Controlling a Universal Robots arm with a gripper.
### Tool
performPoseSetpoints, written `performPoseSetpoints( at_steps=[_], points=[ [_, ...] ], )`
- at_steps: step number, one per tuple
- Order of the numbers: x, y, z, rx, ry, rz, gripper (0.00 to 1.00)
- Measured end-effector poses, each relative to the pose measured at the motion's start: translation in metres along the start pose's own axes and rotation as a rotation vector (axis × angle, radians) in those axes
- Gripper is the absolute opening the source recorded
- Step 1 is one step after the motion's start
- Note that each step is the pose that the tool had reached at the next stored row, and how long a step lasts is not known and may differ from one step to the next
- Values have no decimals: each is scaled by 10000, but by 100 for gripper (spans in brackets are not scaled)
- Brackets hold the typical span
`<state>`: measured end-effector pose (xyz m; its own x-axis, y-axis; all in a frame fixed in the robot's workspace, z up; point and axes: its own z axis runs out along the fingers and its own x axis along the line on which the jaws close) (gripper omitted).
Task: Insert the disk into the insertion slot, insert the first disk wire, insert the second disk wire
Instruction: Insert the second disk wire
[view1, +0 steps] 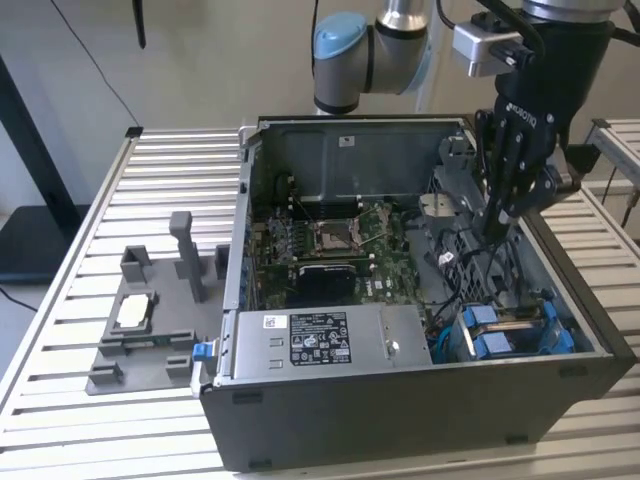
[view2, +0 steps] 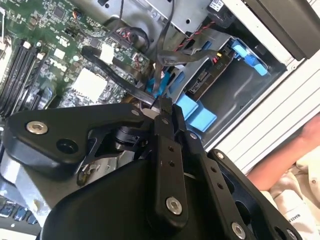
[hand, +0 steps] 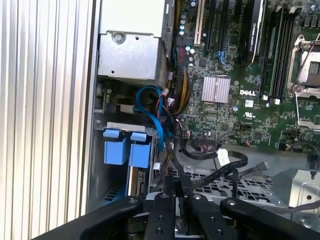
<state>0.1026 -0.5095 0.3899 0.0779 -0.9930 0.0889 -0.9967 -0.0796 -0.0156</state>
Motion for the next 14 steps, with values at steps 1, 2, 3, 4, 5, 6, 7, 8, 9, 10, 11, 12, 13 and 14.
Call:
performPoseSetpoints(
  at_steps=[1,2,3,4,5,6,7,8,9,10,11,12,13,14],
  points=[
    [2,1,3,-1,18,0,16],
    [6,1,3,-2,25,0,16],
    [17,3,5,-2,27,1,16],
    [21,3,9,-1,23,3,16],
    [24,4,14,-2,26,4,16],
    [30,3,18,-3,31,5,16],
    [41,0,24,-23,29,6,16],
    [53,-5,29,-56,27,6,16],
    [67,-10,36,-92,24,4,16],
    [81,-17,42,-131,21,1,16],
    [95,-23,49,-169,18,0,16],
    [109,-29,55,-204,14,-3,16],
    [123,-36,62,-244,12,-5,16],
    [134,-44,68,-277,9,-7,16]
  ],
)
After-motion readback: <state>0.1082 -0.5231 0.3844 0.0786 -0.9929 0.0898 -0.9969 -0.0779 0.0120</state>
